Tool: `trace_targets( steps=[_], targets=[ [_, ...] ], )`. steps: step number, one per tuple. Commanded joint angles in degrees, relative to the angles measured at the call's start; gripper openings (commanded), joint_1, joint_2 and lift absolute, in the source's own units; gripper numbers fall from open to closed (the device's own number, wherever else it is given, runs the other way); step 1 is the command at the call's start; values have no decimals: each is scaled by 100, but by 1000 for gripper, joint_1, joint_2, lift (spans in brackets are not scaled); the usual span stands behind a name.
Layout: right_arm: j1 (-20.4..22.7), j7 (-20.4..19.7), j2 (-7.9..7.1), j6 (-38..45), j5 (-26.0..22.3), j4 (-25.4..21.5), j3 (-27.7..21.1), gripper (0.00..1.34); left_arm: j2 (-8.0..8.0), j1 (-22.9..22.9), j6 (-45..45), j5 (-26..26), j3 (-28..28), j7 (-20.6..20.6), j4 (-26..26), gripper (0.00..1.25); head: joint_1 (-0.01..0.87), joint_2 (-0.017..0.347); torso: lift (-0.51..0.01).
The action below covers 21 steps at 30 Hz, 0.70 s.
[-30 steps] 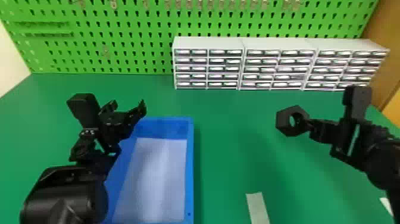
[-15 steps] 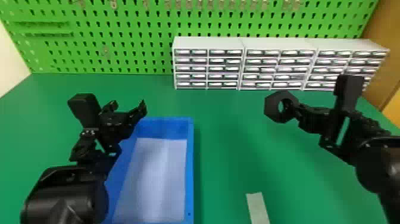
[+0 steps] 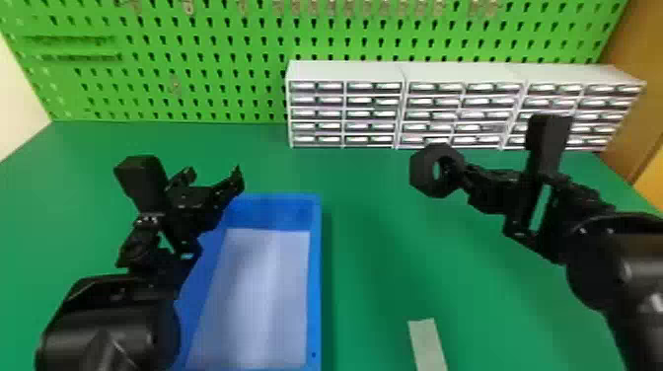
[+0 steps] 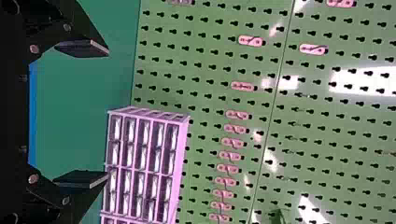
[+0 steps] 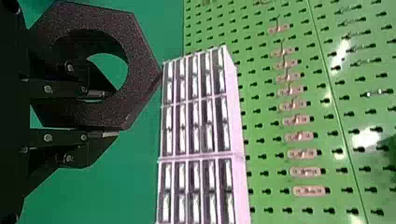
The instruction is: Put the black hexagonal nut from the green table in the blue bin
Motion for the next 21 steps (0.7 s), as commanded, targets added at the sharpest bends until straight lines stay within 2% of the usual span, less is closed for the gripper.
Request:
trace_targets(
  steps=[1, 9, 21],
  targets=[
    [-97, 11, 30, 19, -56, 44, 183, 298, -15, -8, 0, 0, -5, 0, 8, 919, 686, 51, -97],
    [-325, 126, 135, 37, -100, 194, 429, 298, -15, -8, 0, 0, 3, 0, 17, 920, 686, 51, -97],
    [-703, 539, 452, 28, -100, 598, 833, 298, -15, -8, 0, 0, 12, 0, 17, 919, 686, 51, -97]
  ],
)
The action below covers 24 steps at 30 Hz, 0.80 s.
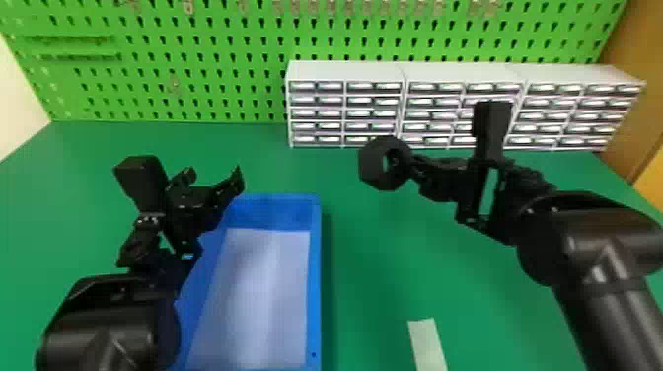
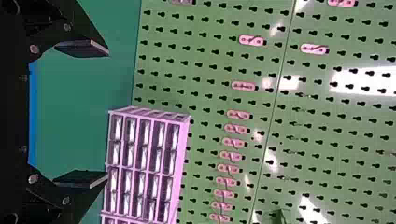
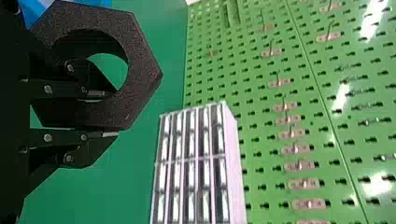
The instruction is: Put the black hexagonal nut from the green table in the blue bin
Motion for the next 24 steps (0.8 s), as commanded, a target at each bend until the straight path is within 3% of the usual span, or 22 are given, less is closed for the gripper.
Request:
trace_targets(
  steps=[1, 12, 24],
  targets=[
    [-177, 181, 150, -2, 0, 215, 186, 298, -15, 1, 0, 0, -5, 0, 0, 919, 686, 51, -97],
    [-441, 709, 396, 16, -97, 715, 599, 298, -15, 1, 0, 0, -5, 0, 0, 919, 686, 51, -97],
    [-722, 999, 423, 25, -360, 1260, 1373, 298, -15, -17, -9, 0, 12, 0, 0, 919, 686, 51, -97]
  ],
)
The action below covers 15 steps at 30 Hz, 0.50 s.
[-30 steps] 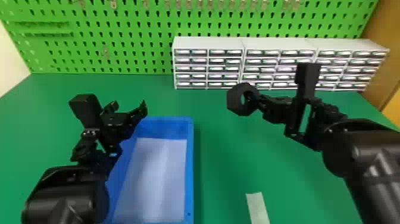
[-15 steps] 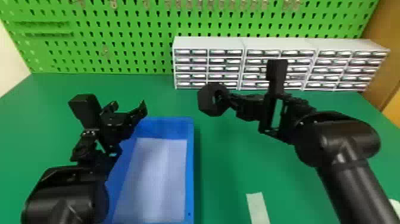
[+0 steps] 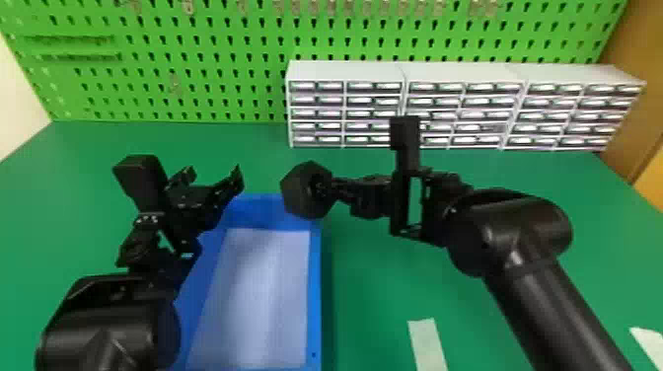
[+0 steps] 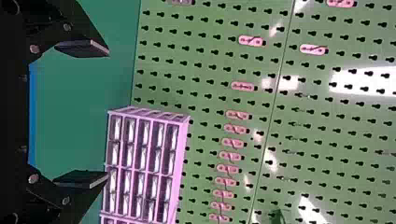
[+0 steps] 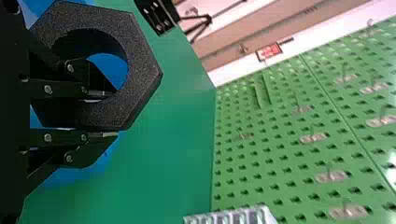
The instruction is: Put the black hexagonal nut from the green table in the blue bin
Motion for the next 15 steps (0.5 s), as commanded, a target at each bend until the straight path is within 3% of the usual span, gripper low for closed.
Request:
trace_targets(
  steps=[1, 15],
  targets=[
    [-107, 55, 5, -1, -122, 195, 308, 298, -15, -14, -3, 0, -3, 0, 0, 920, 686, 51, -97],
    [-265, 143, 5, -18, -492, 608, 888, 298, -15, -22, -3, -18, 6, 0, 8, 919, 686, 51, -97]
  ],
)
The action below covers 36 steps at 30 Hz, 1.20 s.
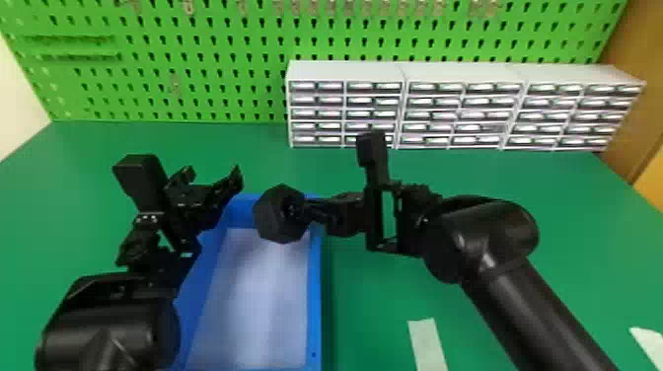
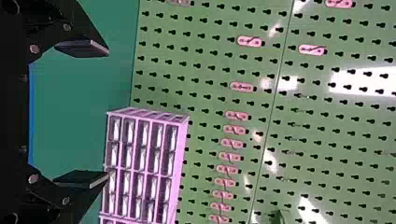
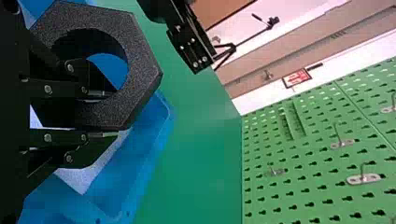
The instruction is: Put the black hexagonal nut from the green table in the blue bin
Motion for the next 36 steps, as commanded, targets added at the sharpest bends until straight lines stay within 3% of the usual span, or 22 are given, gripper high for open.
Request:
trace_targets(
  steps=[1, 19, 21, 26, 36],
  targets=[
    [-36, 17, -9, -9, -117, 146, 201, 298, -15, -8, 0, 0, 0, 0, 0, 919, 686, 51, -97],
    [-45, 26, -18, -89, -153, 199, 315, 311, -15, -8, -8, 0, 9, 0, 9, 920, 686, 51, -97],
    [-54, 26, -18, -80, -153, 199, 324, 376, -15, -8, -8, 0, 9, 0, 9, 920, 686, 51, -97],
    [-54, 26, -9, -80, -161, 199, 315, 683, -15, -8, -8, 0, 9, 0, 0, 919, 686, 51, -97],
    [-10, 87, 0, -212, -196, 190, 157, 1098, -15, 18, -8, 8, 18, 0, 0, 920, 686, 51, -97]
  ],
)
